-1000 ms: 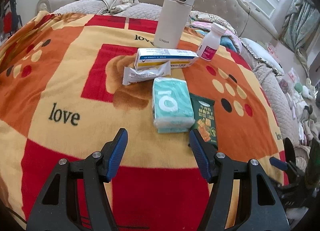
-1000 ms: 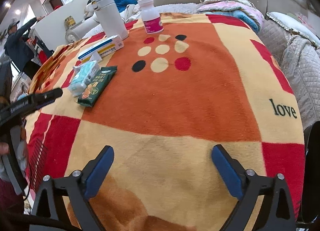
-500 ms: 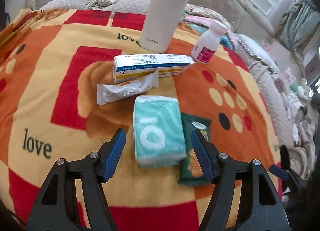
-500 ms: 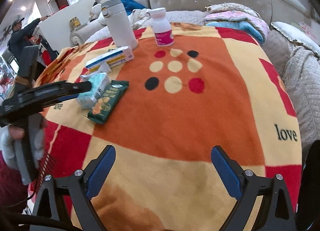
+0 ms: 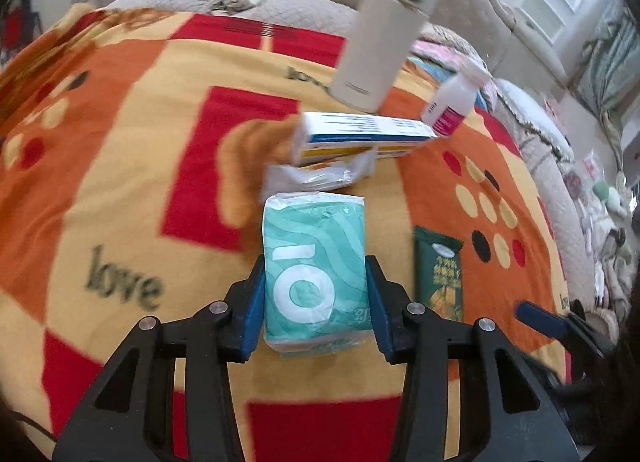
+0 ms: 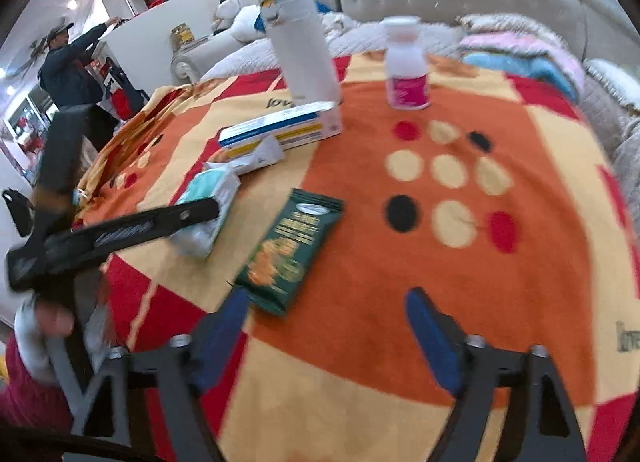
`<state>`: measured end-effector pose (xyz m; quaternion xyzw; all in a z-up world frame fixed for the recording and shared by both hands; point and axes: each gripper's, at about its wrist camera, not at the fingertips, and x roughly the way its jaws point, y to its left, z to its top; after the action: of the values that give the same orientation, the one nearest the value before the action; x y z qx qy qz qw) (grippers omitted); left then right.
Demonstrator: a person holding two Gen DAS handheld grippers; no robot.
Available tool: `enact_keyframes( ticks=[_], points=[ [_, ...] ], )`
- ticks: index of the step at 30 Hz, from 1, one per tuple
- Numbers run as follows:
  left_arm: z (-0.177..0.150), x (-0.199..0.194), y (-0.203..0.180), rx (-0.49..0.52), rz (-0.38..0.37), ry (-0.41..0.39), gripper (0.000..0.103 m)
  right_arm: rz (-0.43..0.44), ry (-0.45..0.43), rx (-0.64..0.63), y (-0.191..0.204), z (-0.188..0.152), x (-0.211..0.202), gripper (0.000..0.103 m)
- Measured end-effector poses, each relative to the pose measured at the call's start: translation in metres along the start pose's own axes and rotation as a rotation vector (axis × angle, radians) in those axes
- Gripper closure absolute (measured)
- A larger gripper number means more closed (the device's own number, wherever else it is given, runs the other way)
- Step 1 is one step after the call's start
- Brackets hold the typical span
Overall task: Collect trash
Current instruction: 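Grasp the teal tissue pack with the left tool while the right grasps the green cracker bag, then carry the tissue pack and cracker bag over the black bin with both tools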
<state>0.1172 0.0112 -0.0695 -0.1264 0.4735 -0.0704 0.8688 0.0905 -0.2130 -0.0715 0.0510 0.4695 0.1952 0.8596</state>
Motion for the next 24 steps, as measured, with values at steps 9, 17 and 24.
enact_keyframes(
  ticks=[9, 17, 24],
  points=[
    [-0.026, -0.022, 0.024, -0.041, -0.039, -0.011, 0.06, -0.065, 0.068, -0.082, 0.04, 0.028, 0.055, 0.029],
    [-0.036, -0.022, 0.029, -0.055, -0.061, -0.004, 0.06, -0.145, 0.058, -0.181, 0.043, 0.024, 0.055, 0.06],
    [-0.035, -0.033, 0.028, -0.064, -0.081, -0.025, 0.06, -0.122, 0.041, -0.168, 0.034, 0.008, 0.032, 0.061]
  ],
)
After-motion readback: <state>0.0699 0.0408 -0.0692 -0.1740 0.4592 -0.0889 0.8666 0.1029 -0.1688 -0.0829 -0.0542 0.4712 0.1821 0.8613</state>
